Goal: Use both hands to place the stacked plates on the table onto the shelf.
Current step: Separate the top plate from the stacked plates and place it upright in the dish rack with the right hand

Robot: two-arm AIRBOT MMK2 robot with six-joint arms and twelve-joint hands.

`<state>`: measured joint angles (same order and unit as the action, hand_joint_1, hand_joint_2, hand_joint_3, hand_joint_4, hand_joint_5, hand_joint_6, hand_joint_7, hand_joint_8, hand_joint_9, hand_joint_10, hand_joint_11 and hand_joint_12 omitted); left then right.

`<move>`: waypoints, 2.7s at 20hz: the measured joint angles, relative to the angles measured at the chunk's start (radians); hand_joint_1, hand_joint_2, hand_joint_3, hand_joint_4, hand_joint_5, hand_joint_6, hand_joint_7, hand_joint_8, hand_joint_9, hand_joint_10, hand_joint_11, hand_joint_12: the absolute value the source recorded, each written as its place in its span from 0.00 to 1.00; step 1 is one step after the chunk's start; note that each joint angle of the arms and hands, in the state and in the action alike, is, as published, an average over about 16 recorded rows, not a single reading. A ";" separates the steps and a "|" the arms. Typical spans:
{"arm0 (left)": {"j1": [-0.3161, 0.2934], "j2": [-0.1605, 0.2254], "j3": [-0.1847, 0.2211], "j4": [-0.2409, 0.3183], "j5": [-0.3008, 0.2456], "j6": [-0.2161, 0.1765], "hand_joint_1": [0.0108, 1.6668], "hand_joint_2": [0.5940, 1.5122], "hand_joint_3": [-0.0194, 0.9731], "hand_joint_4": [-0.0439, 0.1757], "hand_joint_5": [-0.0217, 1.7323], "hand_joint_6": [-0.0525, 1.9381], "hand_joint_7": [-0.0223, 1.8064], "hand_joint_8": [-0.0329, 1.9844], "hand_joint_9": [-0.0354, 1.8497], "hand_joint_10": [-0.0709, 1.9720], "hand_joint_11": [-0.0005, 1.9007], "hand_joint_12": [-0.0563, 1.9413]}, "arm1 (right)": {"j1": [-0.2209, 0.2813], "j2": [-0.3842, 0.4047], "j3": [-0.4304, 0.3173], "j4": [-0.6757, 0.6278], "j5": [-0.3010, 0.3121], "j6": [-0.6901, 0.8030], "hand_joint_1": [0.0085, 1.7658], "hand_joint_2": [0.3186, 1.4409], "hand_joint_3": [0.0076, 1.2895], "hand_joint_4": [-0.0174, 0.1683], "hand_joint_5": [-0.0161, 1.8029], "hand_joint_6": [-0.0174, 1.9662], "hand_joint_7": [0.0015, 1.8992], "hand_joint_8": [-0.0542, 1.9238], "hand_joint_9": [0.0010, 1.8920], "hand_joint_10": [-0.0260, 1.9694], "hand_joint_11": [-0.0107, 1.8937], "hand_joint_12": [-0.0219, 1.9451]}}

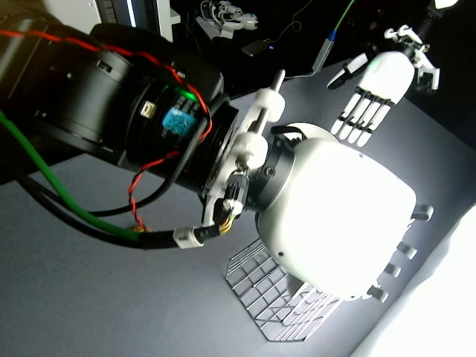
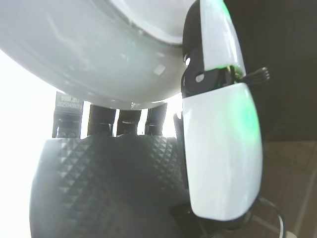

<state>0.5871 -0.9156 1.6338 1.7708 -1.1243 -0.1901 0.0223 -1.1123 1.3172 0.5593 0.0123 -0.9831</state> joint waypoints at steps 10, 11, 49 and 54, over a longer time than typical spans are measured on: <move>0.107 -0.044 0.026 -0.050 0.056 0.026 0.00 0.56 0.04 0.19 0.02 0.03 0.02 0.01 0.03 0.04 0.01 0.02 | -0.005 -0.030 0.053 -0.006 -0.080 0.002 0.69 0.58 0.01 0.20 0.57 0.43 0.60 0.36 0.70 0.01 0.45 0.55; 0.112 -0.046 0.027 -0.052 0.060 0.026 0.00 0.56 0.04 0.19 0.02 0.03 0.02 0.01 0.03 0.04 0.01 0.02 | -0.007 -0.033 0.057 -0.006 -0.081 0.002 0.69 0.58 0.01 0.20 0.57 0.43 0.60 0.35 0.70 0.01 0.45 0.55; 0.144 -0.055 0.042 -0.063 0.093 0.032 0.00 0.55 0.04 0.19 0.02 0.03 0.02 0.01 0.03 0.04 0.01 0.02 | -0.160 -0.116 0.160 0.006 0.006 0.082 0.68 0.64 0.01 0.05 0.53 0.47 0.58 0.36 0.68 0.03 0.46 0.59; 0.141 -0.054 0.042 -0.062 0.093 0.031 0.00 0.55 0.03 0.19 0.02 0.03 0.02 0.01 0.03 0.04 0.01 0.02 | -0.156 -0.114 0.149 0.007 0.000 0.083 0.64 0.66 0.01 0.06 0.50 0.44 0.57 0.28 0.66 0.02 0.45 0.59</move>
<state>0.7279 -0.9697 1.6762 1.7084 -1.0314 -0.1593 -0.1334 -1.2259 1.4659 0.5663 0.0128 -0.8999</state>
